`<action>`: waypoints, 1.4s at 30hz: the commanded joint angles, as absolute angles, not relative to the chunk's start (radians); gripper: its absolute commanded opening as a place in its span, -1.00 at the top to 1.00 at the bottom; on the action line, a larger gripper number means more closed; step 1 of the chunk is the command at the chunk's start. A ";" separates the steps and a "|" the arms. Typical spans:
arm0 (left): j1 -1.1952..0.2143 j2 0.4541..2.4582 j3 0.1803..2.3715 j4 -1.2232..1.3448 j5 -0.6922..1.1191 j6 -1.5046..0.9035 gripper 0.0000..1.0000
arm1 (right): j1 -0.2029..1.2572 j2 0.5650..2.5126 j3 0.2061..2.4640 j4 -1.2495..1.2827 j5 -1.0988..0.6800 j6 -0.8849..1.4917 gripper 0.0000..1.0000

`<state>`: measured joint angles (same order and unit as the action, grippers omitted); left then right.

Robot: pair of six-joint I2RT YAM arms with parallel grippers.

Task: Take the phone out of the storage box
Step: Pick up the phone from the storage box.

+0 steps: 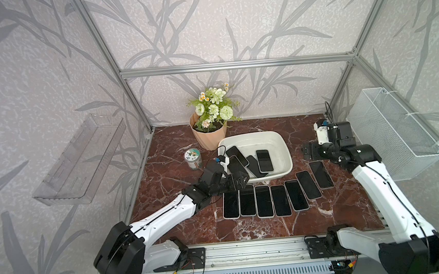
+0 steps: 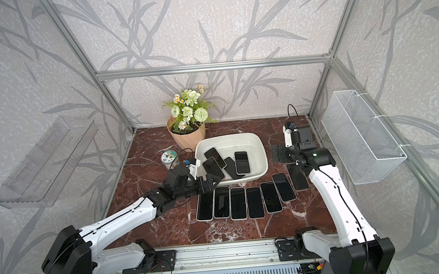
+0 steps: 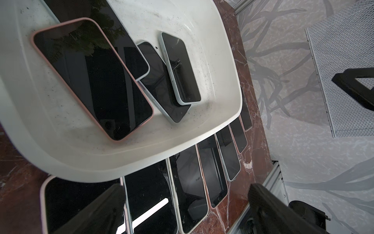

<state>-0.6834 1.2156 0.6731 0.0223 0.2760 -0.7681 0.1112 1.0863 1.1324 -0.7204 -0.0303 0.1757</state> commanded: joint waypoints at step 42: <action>-0.738 0.950 0.628 -0.162 0.072 -0.620 -1.00 | 0.454 2.055 1.738 -0.918 0.015 0.300 -0.98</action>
